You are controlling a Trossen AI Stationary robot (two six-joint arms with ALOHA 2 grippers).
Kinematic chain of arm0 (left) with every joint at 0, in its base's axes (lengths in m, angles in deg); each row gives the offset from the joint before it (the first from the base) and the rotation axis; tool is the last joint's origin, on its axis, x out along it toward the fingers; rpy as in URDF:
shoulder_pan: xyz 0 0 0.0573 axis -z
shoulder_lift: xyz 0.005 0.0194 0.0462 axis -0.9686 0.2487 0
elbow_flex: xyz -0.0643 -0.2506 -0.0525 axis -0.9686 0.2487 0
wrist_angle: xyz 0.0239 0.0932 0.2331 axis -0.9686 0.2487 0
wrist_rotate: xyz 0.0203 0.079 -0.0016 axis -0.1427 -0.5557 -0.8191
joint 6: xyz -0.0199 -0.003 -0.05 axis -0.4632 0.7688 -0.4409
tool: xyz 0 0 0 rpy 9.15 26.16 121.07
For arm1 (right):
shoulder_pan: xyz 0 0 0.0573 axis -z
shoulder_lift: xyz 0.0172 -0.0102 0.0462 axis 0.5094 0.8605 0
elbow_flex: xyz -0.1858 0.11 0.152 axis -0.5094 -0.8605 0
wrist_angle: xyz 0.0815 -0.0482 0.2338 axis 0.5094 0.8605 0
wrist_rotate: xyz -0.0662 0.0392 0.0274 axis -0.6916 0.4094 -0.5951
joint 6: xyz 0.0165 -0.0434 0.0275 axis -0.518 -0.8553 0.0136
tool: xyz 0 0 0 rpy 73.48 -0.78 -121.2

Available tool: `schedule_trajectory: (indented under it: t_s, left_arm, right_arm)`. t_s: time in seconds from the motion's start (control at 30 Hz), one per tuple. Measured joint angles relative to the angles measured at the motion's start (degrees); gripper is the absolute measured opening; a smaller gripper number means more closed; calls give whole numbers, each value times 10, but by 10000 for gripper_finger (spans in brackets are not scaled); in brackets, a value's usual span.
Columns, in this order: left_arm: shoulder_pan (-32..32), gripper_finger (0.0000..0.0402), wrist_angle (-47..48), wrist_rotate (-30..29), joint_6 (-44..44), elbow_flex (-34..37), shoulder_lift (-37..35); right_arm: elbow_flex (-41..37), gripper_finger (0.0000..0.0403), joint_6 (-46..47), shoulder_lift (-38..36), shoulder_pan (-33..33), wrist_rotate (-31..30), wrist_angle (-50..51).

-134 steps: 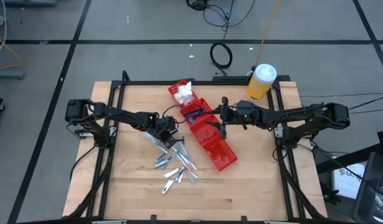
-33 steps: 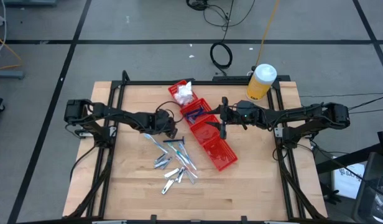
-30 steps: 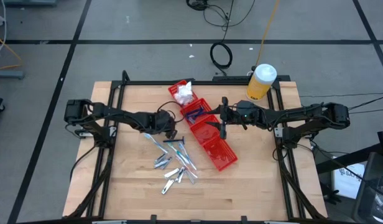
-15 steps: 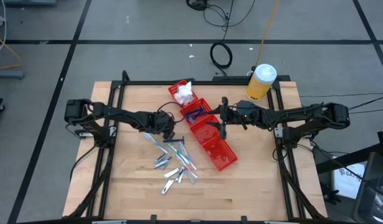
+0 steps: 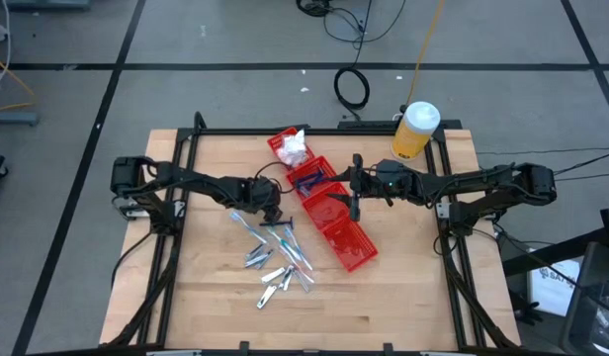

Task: Pick & Place Travel size toiletries
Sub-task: Put the blue razor into the top middle red bin

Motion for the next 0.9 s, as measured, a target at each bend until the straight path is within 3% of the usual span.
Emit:
schedule_trajectory:
  t_s: [0.1,0.2,0.73,0.9]
  left_arm:
    - [-14,345,5,6,-2,0,-1]
    - [-26,315,10,23,4,0,-1]
    - [-35,19,2,36,56,1,-3]
    - [-36,27,11,48,62,4,-26]
  right_arm:
    - [0,187,0,0,0,0,0]
    - [0,187,0,0,0,0,0]
    - [0,187,0,0,0,0,-1]
    - [0,187,0,0,0,0,0]
